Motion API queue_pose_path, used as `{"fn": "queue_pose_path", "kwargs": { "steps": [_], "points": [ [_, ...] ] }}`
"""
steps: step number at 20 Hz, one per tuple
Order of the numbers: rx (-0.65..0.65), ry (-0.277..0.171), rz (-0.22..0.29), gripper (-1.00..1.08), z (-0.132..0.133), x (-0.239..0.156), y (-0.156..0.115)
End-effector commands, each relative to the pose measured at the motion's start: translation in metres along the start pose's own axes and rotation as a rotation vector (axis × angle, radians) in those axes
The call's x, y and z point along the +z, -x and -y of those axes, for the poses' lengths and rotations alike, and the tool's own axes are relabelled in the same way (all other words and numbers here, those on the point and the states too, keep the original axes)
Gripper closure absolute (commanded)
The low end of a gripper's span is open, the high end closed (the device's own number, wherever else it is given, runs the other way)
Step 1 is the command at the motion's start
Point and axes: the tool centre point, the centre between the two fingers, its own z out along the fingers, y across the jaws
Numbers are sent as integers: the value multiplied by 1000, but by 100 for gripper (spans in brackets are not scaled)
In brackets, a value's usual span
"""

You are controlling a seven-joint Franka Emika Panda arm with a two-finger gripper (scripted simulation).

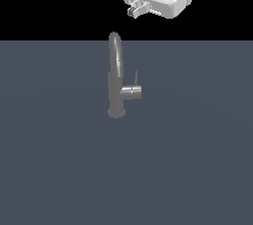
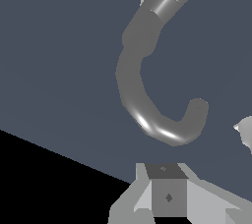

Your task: Turn on the faucet by rotating a designated handle.

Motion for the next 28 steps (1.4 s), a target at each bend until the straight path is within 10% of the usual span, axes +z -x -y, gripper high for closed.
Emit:
{"fn": "queue_pose_path", "kwargs": {
  "steps": [1, 28],
  "points": [
    [39, -38, 45, 108, 2, 1, -18],
    [456, -436, 497, 108, -11, 65, -193]
  ]
}}
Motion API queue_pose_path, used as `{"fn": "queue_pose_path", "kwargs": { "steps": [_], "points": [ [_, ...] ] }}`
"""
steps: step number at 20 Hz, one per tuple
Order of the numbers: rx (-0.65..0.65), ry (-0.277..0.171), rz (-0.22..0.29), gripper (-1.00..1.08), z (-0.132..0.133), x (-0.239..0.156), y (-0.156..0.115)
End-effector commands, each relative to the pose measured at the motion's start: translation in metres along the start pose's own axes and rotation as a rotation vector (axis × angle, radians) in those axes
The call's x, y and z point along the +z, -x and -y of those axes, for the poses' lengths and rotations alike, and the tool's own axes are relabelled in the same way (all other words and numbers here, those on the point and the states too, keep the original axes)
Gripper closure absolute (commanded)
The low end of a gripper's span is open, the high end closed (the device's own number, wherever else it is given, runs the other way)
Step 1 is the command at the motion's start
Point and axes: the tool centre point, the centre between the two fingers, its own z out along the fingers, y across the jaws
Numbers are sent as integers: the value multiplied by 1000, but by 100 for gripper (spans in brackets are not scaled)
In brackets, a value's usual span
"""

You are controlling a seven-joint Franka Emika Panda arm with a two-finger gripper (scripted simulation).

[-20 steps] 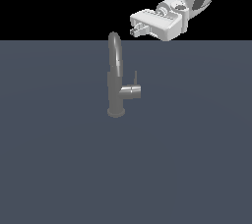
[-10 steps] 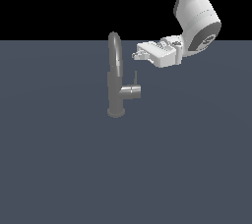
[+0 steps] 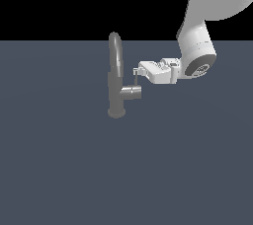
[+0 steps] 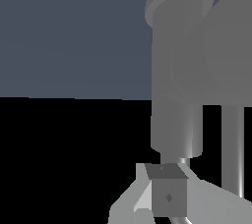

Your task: Turn on the faucet by rotating a designated handle.

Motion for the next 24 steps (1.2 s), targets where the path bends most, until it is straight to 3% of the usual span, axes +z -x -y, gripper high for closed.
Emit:
{"fn": "queue_pose_path", "kwargs": {
  "steps": [1, 8, 24],
  "points": [
    [16, -17, 18, 108, 1, 1, -7],
    [22, -22, 24, 108, 1, 2, -10],
    [22, -22, 24, 108, -32, 3, -3]
  ]
}}
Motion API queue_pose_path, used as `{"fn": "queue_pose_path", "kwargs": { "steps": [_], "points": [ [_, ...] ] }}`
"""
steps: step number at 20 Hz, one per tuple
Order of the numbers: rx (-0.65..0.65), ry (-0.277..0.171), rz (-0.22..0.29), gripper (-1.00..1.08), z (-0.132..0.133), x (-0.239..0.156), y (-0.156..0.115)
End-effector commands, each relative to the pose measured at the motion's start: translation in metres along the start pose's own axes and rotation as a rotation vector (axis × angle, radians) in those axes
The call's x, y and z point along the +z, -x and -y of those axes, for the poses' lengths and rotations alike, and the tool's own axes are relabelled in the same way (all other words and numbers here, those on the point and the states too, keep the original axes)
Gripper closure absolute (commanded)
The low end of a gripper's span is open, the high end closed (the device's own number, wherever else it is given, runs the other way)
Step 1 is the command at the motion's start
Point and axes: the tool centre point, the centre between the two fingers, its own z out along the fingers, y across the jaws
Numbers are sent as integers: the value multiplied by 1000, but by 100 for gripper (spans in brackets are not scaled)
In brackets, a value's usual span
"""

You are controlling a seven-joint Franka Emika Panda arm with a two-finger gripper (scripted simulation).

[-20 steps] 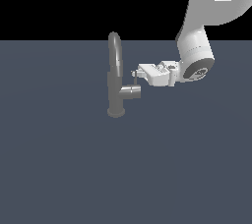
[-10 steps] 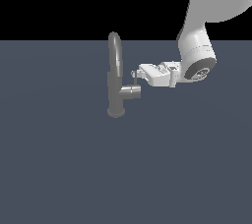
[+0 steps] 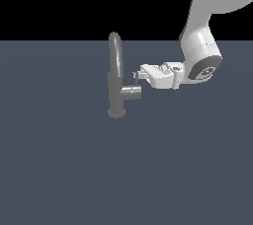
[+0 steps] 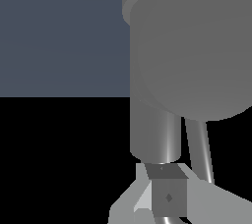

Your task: Turn on the faucet by rotating a designated handle.

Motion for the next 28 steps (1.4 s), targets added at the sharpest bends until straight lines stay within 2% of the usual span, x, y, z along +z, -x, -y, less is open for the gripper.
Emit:
{"fn": "queue_pose_path", "kwargs": {
  "steps": [1, 8, 10, 25, 27, 28],
  "points": [
    [1, 5, 3, 108, -8, 0, 3],
    [1, 4, 3, 108, -25, 0, 6],
    [-2, 1, 1, 108, -20, 1, 5],
    [0, 3, 3, 108, -71, 0, -24],
    [-21, 3, -2, 108, -60, 1, -14],
    [-18, 3, -1, 108, -62, 1, -21]
  ]
}}
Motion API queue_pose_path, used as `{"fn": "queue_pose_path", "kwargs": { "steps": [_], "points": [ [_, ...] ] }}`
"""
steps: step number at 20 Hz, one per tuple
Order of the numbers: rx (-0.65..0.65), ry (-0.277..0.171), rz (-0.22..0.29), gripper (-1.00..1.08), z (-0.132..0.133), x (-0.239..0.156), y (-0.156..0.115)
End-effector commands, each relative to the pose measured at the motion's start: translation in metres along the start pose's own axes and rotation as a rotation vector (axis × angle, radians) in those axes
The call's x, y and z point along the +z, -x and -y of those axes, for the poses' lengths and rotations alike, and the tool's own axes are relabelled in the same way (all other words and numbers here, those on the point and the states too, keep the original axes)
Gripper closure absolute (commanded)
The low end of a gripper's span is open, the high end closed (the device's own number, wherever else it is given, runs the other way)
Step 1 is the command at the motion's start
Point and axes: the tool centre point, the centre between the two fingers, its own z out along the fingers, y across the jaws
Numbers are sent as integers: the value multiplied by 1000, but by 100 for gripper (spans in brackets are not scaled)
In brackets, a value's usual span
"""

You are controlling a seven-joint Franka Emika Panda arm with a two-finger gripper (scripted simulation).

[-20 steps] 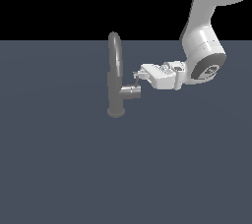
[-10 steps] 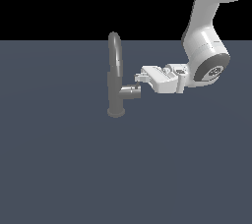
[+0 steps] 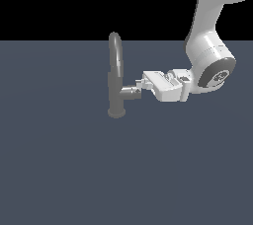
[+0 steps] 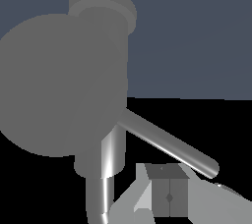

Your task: Turn on the faucet by rotating a designated handle.

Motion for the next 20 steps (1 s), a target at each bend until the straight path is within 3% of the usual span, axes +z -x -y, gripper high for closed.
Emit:
{"fn": "queue_pose_path", "kwargs": {
  "steps": [1, 9, 10, 11, 20],
  "points": [
    [7, 0, 1, 108, -5, 0, -13],
    [24, 0, 5, 108, -24, -1, -66],
    [24, 0, 5, 108, -24, -1, -66],
    [-14, 7, 5, 108, -12, 0, -41],
    [3, 4, 5, 108, -2, 0, -74]
  ]
}}
